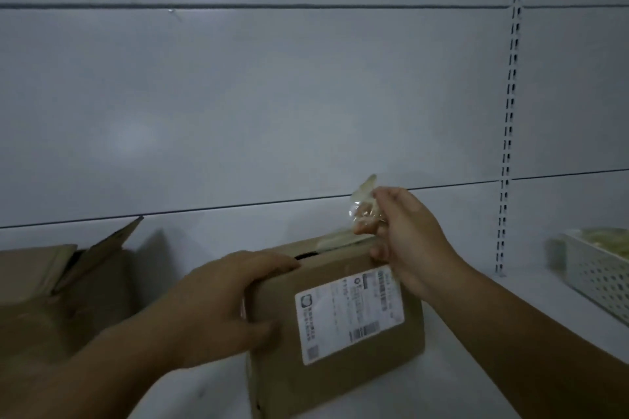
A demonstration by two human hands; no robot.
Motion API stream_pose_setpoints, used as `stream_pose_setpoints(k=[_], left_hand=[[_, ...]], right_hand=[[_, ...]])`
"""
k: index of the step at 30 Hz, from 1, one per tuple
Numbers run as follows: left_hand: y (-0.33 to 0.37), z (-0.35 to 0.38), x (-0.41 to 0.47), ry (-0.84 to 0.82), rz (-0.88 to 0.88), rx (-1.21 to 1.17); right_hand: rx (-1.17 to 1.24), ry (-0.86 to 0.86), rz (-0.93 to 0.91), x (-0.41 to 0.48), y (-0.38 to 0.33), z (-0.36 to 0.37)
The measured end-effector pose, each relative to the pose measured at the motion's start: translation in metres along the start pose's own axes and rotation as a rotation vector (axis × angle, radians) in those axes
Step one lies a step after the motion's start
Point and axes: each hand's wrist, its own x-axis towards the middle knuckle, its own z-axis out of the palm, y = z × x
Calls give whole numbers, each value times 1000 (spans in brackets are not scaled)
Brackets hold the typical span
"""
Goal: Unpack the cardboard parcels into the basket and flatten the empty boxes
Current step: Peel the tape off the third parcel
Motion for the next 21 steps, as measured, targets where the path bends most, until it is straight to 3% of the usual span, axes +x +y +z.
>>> stream_pose_setpoints(k=[3,5,7,9,12,15,21], left_hand=[[-27,-8,-5,-22,-56,-141],[-38,-11,-4,34,-176,-279],[-34,-14,-4,49,-252,-305],[-28,-19,1,39,-264,-148],[-17,-24,24,157,-348,208],[-13,-14,58,197,-397,118],[-28,14,88,-24,-459,106]], right_hand=[[-130,-143,-169,-2,-4,3],[-202,-94,-242,1,-4,5],[-139,-26,-191,2,5,15],[-67,40,-167,-3,22,30],[-54,111,-268,-11,42,47],[-32,112,-318,-15,46,53],[-29,-93,-146,-10,34,36]])
